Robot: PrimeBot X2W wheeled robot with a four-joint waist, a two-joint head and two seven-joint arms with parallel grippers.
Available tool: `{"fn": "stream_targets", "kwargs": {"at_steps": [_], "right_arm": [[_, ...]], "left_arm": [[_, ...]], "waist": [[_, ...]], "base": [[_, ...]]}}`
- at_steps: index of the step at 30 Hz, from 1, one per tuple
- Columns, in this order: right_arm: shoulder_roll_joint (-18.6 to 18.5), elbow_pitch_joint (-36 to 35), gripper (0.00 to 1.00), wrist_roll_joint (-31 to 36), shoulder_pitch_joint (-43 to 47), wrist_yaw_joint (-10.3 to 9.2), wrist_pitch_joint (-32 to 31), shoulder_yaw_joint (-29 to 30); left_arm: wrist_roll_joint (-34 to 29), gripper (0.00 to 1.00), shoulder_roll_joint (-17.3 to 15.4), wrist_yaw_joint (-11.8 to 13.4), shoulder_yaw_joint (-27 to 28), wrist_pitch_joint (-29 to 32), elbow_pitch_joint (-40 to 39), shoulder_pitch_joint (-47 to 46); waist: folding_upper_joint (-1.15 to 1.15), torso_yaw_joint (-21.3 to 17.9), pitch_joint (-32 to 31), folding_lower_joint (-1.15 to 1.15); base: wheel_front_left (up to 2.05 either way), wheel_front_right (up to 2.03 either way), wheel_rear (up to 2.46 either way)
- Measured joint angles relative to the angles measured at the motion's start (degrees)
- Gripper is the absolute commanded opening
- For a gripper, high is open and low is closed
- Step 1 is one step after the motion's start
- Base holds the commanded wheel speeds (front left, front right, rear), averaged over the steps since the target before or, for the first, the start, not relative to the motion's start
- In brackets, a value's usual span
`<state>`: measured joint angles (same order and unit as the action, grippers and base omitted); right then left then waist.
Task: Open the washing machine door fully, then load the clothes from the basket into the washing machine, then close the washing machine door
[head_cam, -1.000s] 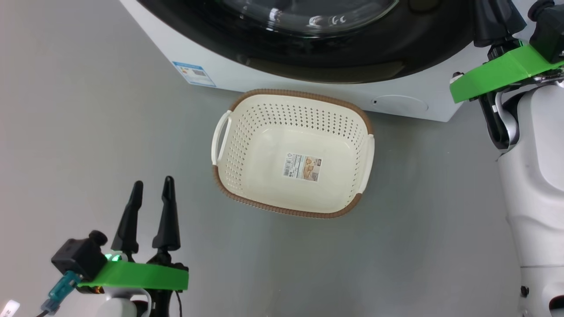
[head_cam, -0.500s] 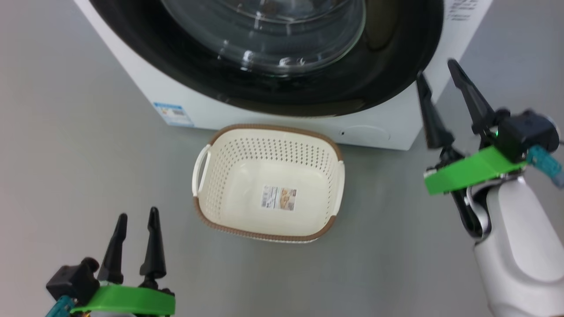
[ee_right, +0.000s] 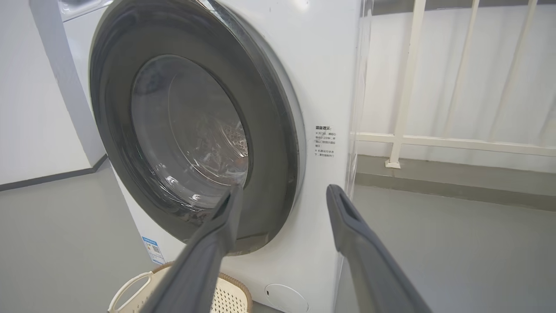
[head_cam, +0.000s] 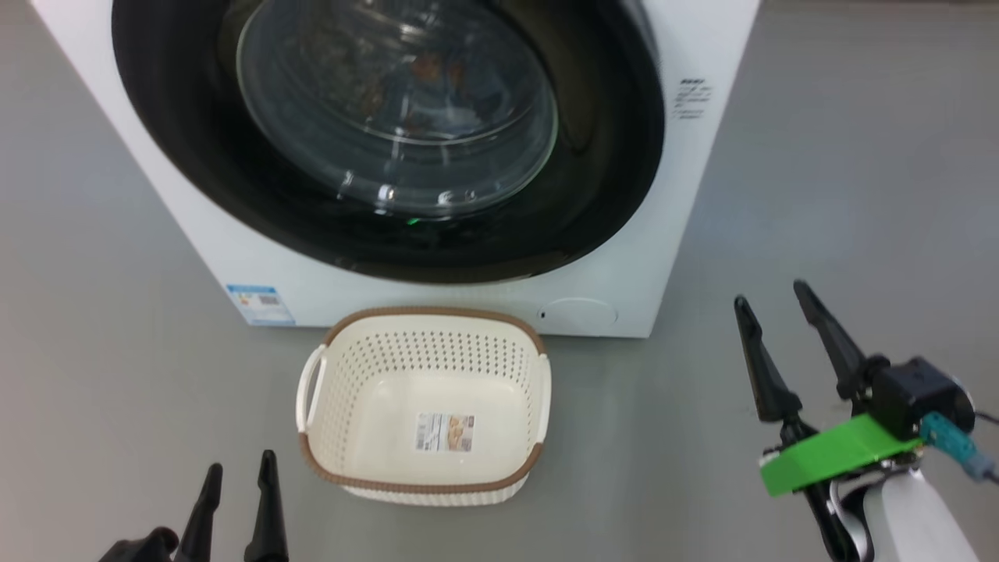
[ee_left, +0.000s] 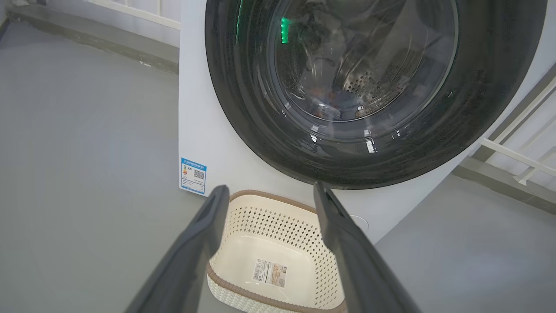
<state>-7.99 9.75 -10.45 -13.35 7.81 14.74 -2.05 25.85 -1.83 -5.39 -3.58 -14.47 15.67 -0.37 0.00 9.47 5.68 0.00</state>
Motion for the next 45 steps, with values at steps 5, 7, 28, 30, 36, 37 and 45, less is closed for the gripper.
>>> {"fn": "stream_targets", "kwargs": {"at_steps": [5, 7, 28, 30, 36, 37, 45], "right_arm": [[0.6, 0.1, 1.00, -0.2, 4.5, 0.00, 0.0, 1.0], [0.6, 0.1, 1.00, -0.2, 5.9, 0.00, 0.0, 1.2], [1.4, 4.1, 1.00, 0.9, 10.1, 0.00, 0.0, 5.5], [1.5, 4.7, 1.00, 0.9, 10.1, 0.00, 0.0, 5.9], [2.4, 5.7, 1.00, 1.3, 11.0, 0.00, 0.0, 6.4], [2.4, 5.8, 1.00, 1.3, 11.0, 0.00, 0.0, 6.4], [2.5, 5.8, 1.00, 1.3, 11.0, 0.00, 0.0, 6.5]], "left_arm": [[-1.2, 1.00, -0.1, 0.0, 0.3, 0.0, 0.5, 1.5], [-1.6, 1.00, -0.1, 0.0, 0.3, 0.0, 0.6, 1.5], [-3.2, 1.00, -0.1, 0.0, 1.5, 0.0, -0.2, 3.8], [-3.2, 1.00, -0.1, 0.0, 1.5, 0.0, -0.3, 3.8], [-3.2, 1.00, -0.1, 0.0, 1.6, 0.0, -0.6, 4.0], [-3.4, 1.00, -0.1, 0.0, 1.7, 0.0, -0.6, 4.0], [-3.5, 1.00, -0.1, 0.0, 1.9, 0.0, -1.1, 4.8]], "waist": [[0.00, -2.2, -2.7, 0.00], [0.00, -2.9, -3.8, 0.00], [0.00, -4.9, -6.5, 0.00], [0.00, -4.7, -6.5, 0.00], [0.00, -4.4, -6.4, 0.00], [0.00, -4.4, -6.4, 0.00], [0.00, -4.6, -6.2, 0.00]], "base": [[0.00, 0.00, 0.00], [0.00, 0.00, 0.00], [0.00, 0.00, 0.00], [0.00, 0.00, 0.00], [0.00, 0.00, 0.00], [0.00, 0.00, 0.00], [0.00, 0.00, 0.00]]}}
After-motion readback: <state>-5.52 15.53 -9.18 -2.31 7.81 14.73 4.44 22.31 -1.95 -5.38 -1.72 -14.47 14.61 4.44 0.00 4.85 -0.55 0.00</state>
